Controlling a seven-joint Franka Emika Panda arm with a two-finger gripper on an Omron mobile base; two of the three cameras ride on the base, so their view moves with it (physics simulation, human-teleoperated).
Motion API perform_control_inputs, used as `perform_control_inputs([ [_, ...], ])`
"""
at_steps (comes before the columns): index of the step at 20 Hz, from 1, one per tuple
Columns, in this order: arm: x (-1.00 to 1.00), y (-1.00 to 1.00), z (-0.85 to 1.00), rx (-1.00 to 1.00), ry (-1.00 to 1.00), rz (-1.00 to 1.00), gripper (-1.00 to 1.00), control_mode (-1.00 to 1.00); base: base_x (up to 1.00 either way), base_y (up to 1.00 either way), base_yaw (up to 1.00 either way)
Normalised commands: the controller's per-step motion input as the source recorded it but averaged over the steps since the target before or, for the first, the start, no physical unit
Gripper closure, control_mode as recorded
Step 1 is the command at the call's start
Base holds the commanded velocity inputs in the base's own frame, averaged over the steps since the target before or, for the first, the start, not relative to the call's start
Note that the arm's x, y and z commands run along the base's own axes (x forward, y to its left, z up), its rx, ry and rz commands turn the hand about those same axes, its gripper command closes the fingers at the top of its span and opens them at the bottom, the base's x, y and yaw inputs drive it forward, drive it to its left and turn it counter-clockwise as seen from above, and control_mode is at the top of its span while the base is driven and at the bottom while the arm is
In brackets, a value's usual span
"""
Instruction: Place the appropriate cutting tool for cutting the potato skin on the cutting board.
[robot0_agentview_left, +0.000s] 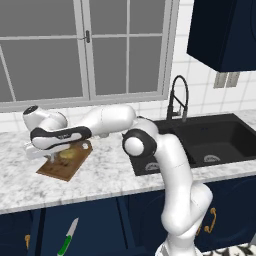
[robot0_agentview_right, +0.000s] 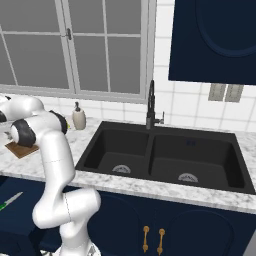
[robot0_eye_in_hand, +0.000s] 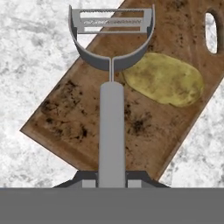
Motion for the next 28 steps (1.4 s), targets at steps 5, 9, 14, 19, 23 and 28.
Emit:
perform_control_inputs([
  [5,0.0,-0.2,-0.14,0.01,0.0,0.04,1.0,-1.0,0.0,0.0,0.0],
  [9,0.0,-0.02,-0.13,0.0,0.0,0.01,1.0,-1.0,0.0,0.0,0.0],
  [14,0.0,0.0,-0.76,0.0,-0.03,0.0,1.0,-1.0,0.0,0.0,0.0],
  [19,0.0,0.0,-0.6,0.08,0.0,0.0,1.0,-1.0,0.0,0.0,0.0],
  [23,0.02,0.0,-0.04,0.0,0.0,0.0,-1.0,-1.0,0.0,0.0,0.0],
  [28,0.0,-0.01,0.0,0.01,0.03,0.0,-1.0,-1.0,0.0,0.0,0.0],
])
